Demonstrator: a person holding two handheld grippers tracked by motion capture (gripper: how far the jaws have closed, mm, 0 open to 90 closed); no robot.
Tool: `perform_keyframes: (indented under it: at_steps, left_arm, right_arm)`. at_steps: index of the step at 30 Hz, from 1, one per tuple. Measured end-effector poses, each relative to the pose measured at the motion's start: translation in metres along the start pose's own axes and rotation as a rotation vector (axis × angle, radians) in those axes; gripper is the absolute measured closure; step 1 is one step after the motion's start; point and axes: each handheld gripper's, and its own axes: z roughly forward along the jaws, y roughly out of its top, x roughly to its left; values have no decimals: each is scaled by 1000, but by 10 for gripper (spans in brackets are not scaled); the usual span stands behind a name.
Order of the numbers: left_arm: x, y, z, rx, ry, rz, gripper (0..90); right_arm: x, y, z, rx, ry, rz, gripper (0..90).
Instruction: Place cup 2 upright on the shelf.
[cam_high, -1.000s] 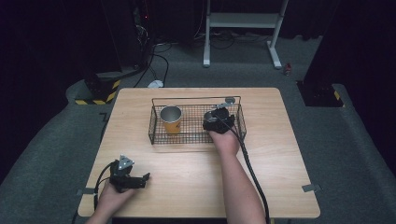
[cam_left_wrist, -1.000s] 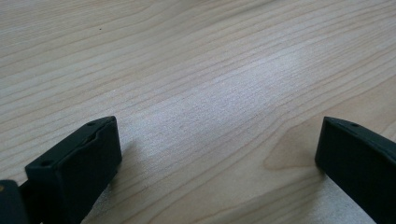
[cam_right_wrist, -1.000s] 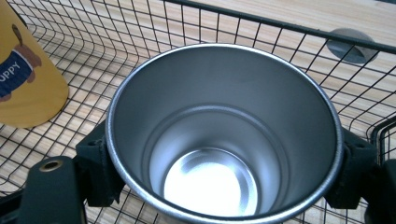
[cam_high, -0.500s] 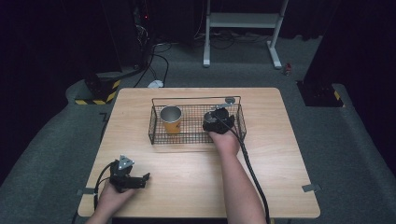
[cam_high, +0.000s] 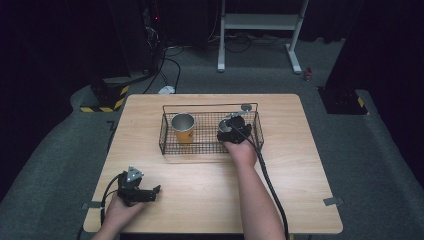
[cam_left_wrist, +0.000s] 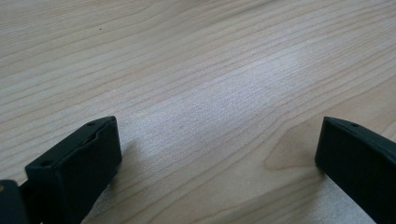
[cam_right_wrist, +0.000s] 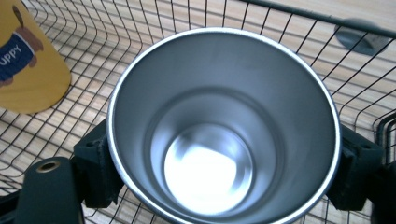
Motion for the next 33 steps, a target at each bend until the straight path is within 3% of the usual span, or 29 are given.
perform_keyframes:
  at_steps: [16, 33]
  left_arm:
    - [0, 0, 0, -1, 1, -6, 6]
    - [0, 0, 0, 2, 1, -2, 6]
  right_arm:
    - [0, 4, -10, -43, 5, 0, 88]
    - [2, 7, -33, -118, 17, -9, 88]
